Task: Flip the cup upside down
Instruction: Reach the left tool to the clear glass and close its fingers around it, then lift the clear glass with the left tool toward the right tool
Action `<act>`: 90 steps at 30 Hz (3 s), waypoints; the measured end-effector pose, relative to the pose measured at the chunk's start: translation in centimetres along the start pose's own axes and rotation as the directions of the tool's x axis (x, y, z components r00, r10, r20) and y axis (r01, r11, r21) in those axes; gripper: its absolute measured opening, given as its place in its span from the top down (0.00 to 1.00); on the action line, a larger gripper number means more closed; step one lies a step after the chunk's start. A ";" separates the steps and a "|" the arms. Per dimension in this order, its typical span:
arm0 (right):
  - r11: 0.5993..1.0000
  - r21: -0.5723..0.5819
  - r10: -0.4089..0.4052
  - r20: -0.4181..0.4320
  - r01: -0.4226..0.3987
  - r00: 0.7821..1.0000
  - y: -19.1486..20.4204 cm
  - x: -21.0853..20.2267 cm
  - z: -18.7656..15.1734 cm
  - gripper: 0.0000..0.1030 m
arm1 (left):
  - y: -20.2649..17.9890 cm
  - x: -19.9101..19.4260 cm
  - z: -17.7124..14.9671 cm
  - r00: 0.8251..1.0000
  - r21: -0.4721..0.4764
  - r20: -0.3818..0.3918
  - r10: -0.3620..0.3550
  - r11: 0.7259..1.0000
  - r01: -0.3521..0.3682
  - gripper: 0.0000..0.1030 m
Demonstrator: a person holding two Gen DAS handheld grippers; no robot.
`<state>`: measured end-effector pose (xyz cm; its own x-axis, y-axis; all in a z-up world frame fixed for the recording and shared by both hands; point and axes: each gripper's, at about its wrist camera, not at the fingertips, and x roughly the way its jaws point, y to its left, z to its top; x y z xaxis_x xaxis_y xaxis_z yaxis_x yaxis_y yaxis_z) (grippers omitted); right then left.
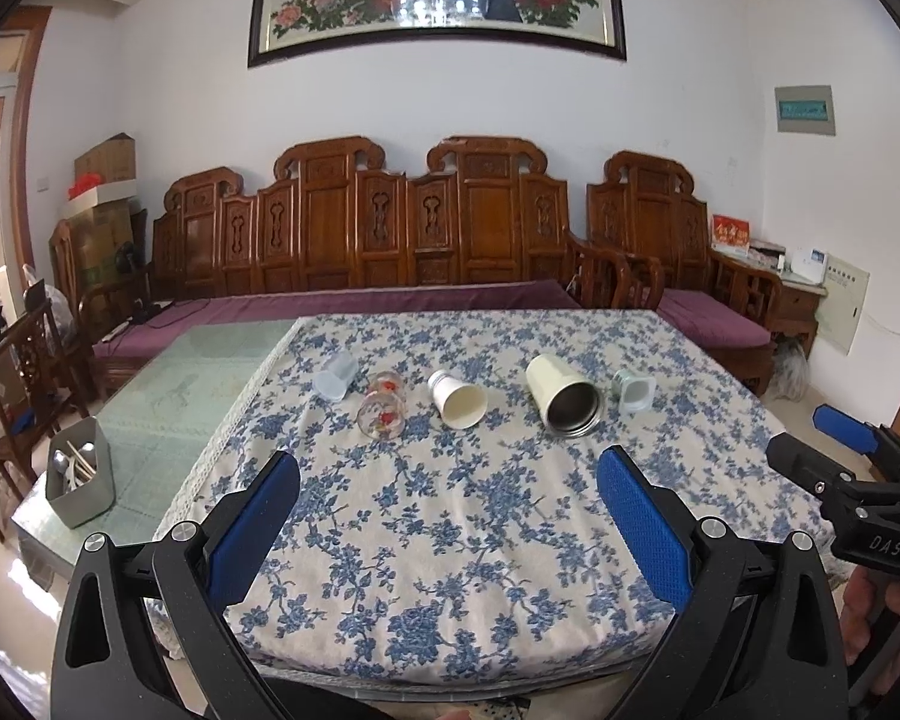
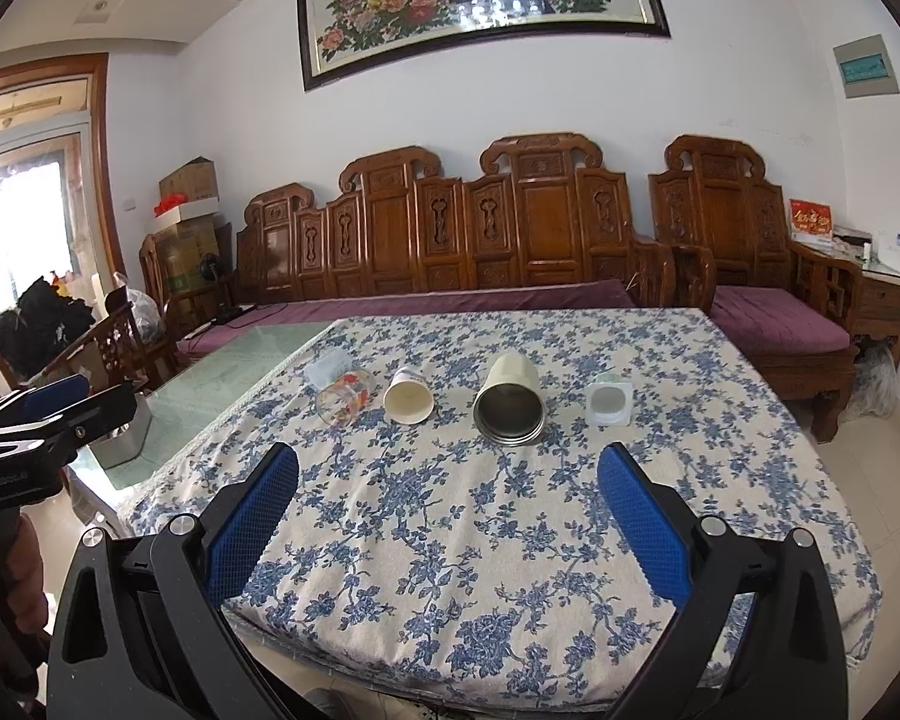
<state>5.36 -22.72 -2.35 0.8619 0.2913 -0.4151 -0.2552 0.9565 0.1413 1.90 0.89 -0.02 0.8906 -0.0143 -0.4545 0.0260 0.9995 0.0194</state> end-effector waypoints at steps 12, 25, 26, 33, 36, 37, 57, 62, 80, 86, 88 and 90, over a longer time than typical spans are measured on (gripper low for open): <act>0.998 -0.008 0.057 -0.087 -0.058 0.995 -0.4 9.5 0.3 0.02 | 3.7 8.0 1.9 0.994 0.039 -0.107 -0.001 0.999 0.005 0.07; 0.993 -0.051 0.095 -0.157 -0.104 0.983 1.0 20.0 2.1 0.06 | 7.1 18.5 4.9 0.965 0.055 -0.258 -0.042 0.997 0.058 0.15; 0.993 -0.051 0.098 -0.163 -0.107 0.982 1.1 20.8 2.1 0.06 | 7.4 19.2 4.9 0.962 0.055 -0.271 -0.043 0.997 0.060 0.18; 0.993 -0.031 0.108 -0.208 -0.117 0.972 1.0 25.6 0.6 0.06 | 9.4 27.2 5.0 0.920 0.000 -0.381 -0.089 0.995 0.097 0.28; 0.992 -0.015 0.119 -0.241 -0.126 0.963 0.5 27.0 -0.5 0.06 | 9.9 31.2 5.1 0.901 -0.001 -0.426 -0.078 0.996 0.086 0.28; 0.992 -0.018 0.118 -0.249 -0.126 0.961 0.3 27.5 -0.7 0.06 | 10.1 32.0 5.0 0.896 -0.004 -0.437 -0.076 0.997 0.083 0.28; 0.985 0.069 0.173 -0.285 -0.159 0.943 -2.1 28.5 -1.1 0.06 | 9.9 48.2 3.7 0.659 -0.014 -0.751 -0.034 0.999 0.035 0.39; 0.984 0.077 0.175 -0.281 -0.160 0.944 -2.3 28.2 -0.9 0.06 | 9.0 48.5 3.0 0.634 0.040 -0.773 0.013 0.999 0.027 0.45; 0.998 0.061 0.042 -0.238 -0.028 0.970 -5.2 25.2 -1.0 0.06 | 4.7 35.6 3.6 0.714 0.057 -0.697 -0.070 0.987 0.153 0.46; 0.996 0.085 -0.004 -0.209 0.022 0.978 -7.0 22.7 -0.8 0.06 | 0.4 30.6 1.7 0.726 0.040 -0.671 -0.149 0.971 0.236 0.46; 0.995 0.091 -0.016 -0.199 0.034 0.980 -7.8 21.8 -0.7 0.06 | -1.0 29.7 0.8 0.721 0.038 -0.672 -0.167 0.965 0.258 0.46; 0.995 0.089 -0.030 -0.198 0.048 0.980 -8.2 21.3 -0.8 0.06 | -2.0 29.3 0.0 0.715 0.034 -0.676 -0.178 0.962 0.272 0.46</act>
<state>25.49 -24.33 -13.06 0.7650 0.2601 -0.5891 -0.1735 0.9642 0.2005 27.95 -1.53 -13.42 0.3250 -0.1689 -0.9305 0.2831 0.9562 -0.0747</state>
